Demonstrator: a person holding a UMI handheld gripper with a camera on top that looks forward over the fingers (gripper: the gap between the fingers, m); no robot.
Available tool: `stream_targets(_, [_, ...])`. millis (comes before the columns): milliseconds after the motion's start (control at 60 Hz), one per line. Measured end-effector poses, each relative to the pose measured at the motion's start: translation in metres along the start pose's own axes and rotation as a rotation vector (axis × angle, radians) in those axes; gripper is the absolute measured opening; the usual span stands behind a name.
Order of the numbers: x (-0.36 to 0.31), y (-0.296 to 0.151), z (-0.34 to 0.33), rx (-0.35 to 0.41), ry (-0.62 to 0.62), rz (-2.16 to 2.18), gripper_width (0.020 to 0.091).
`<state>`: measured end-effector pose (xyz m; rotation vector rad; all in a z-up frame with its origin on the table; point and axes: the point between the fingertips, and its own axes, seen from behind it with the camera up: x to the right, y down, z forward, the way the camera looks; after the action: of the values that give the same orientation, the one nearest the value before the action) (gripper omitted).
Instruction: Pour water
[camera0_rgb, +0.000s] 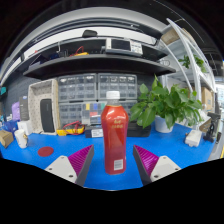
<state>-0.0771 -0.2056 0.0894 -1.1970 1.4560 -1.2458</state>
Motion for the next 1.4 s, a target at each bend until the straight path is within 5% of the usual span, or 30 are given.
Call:
stream_targets(217, [0.01,-0.017,0.045,0.017,-0.004,0.001,0.0769])
stream_targets(317, [0.006,-0.028,0.052,0.046,-0.007,-0.004,0.0641])
stream_targets(367, [0.005,-0.031,0.055,0.064,-0.006,-0.015,0.0633])
stream_targets(417, [0.002,-0.032,0.057,0.066,-0.009,-0.03,0.0485])
stream_targets(617, [-0.001,-0.033,0.058,0.074,0.009,-0.062,0.0274])
stream_targets(1050, [-0.083,-0.05,0.076,0.073,-0.08,-0.494,0.0271])
stream_targets(1400, [-0.263,-0.072,0.09,0.228,-0.187,-1.221,0.027])
